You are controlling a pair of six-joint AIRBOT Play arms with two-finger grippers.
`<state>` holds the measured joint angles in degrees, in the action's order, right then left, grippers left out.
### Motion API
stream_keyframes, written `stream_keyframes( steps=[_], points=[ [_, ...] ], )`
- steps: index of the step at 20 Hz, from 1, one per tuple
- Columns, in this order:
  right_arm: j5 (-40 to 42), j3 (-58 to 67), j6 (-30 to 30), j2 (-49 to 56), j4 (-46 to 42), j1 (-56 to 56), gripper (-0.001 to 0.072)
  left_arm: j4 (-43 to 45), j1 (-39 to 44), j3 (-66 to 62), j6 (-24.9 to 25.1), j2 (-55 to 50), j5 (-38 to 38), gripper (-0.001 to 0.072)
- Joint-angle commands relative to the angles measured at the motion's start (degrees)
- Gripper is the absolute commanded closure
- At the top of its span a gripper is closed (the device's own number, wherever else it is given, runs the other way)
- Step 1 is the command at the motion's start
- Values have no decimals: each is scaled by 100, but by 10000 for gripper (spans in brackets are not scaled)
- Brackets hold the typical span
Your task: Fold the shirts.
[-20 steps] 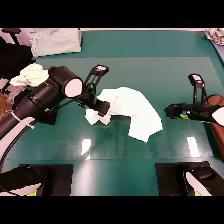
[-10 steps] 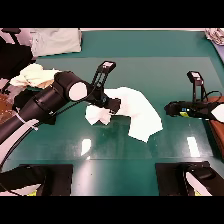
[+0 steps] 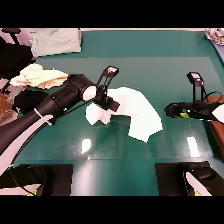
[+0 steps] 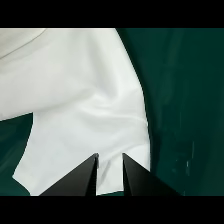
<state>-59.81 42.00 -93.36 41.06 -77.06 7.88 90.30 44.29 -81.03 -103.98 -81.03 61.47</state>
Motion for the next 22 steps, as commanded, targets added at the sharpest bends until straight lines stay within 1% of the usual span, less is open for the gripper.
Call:
stream_keyframes(
  steps=[1, 2, 3, 4, 6, 7, 8, 11, 13, 14, 15, 16, 18, 19, 20, 22],
  points=[
    [-212, -22, 0, -7, -306, 0, 509, 1224, 0, -678, 249, -20, 785, 680],
    [-203, -103, -2, -4, -374, 2, 509, 1836, 0, -1023, 247, -20, 1047, 681],
    [-155, -247, -2, -4, -363, 2, 509, 2291, -7, -1320, 256, -20, 1088, 680],
    [-131, -409, -2, -4, -352, 2, 508, 2629, -33, -1591, 278, -22, 896, 680],
    [-94, -748, -7, -7, -157, 2, 509, 2675, -225, -1849, 398, -37, 192, 680],
    [-66, -909, -4, -4, 46, 2, 509, 2671, -398, -1860, 396, -83, -181, 680],
    [-42, -1032, -4, -4, 177, 2, 508, 2656, -592, -1862, 365, -170, -400, 680],
    [24, -1257, -2, -7, 560, 2, 509, 2393, -1362, -1860, 352, -691, -715, 679],
    [28, -1294, -2, -7, 627, 2, 509, 1858, -1803, -1860, 356, -1069, -901, 676],
    [44, -1294, -2, -7, 739, 2, 509, 1648, -1976, -1860, 352, -1226, -968, 450],
    [52, -1294, 0, -7, 879, 2, 508, 1591, -2094, -1860, 352, -1314, -1003, 194],
    [76, -1296, 4, -7, 999, 2, 508, 1626, -2197, -1862, 354, -1344, -1001, 142],
    [170, -1296, 2, -7, 1126, 2, 508, 1862, -2374, -2031, 352, -1318, -837, 142],
    [240, -1296, 2, -7, 1185, 4, 508, 2002, -2446, -2223, 352, -1318, -568, 142],
    [284, -1296, 7, -11, 1261, 7, 508, 2046, -2509, -2461, 354, -1314, -133, 142],
    [487, -1300, 7, -9, 1309, 55, 508, 1823, -2557, -2715, 352, -1252, 846, 143]
  ],
)
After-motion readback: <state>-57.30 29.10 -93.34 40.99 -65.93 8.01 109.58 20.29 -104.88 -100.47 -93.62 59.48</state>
